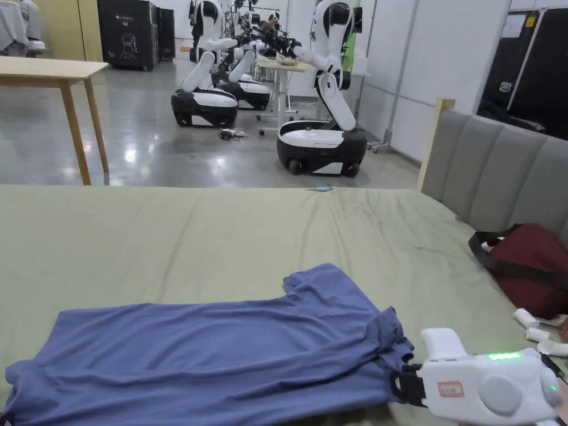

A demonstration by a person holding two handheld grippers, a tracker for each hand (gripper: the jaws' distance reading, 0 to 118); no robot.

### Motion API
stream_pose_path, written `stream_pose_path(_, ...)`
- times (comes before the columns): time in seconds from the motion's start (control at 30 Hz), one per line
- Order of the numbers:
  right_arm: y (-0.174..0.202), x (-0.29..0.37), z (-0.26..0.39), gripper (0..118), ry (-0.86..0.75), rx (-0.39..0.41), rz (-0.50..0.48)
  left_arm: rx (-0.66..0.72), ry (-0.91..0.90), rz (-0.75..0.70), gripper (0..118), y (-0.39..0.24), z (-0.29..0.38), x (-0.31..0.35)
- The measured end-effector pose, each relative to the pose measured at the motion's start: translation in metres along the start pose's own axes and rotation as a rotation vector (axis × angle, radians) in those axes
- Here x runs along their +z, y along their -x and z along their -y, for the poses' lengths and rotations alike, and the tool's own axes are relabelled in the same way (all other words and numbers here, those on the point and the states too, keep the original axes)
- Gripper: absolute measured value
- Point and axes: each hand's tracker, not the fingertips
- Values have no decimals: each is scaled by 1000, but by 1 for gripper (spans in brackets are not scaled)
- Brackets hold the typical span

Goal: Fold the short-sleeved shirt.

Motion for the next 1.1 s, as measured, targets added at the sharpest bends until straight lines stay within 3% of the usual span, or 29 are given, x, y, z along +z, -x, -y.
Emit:
stream_pose_path(0.13,8,38,34,7,15,35,-11,-18,-4,2,6,-6,27,36)
stream_pose_path(0.27,12,58,71,7,57,21,-12,34,51,4,6,-8,62,51)
stream_pose_path(0.53,10,31,83,8,123,20,19,82,105,-2,7,-3,91,24)
stream_pose_path(0.57,11,31,83,19,118,23,22,90,100,-1,8,0,93,21)
stream_pose_path(0.6,11,31,83,46,114,27,24,100,90,0,14,3,93,20)
stream_pose_path(0.63,12,33,85,89,100,36,36,103,90,2,33,4,92,21)
stream_pose_path(0.67,12,36,86,118,95,49,96,109,82,-12,85,4,91,22)
stream_pose_path(0.7,12,39,86,113,101,50,126,112,74,-42,116,6,90,25)
stream_pose_path(0.87,28,142,94,111,-99,-45,70,109,-105,-82,116,6,86,65)
stream_pose_path(1.03,48,179,107,110,-272,-30,-33,151,-159,-22,115,-15,86,108)
stream_pose_path(1.07,54,184,112,106,-308,-23,-51,148,-187,8,104,-20,91,114)
stream_pose_path(1.1,60,187,116,98,-329,-21,-53,148,-207,14,82,-27,89,122)
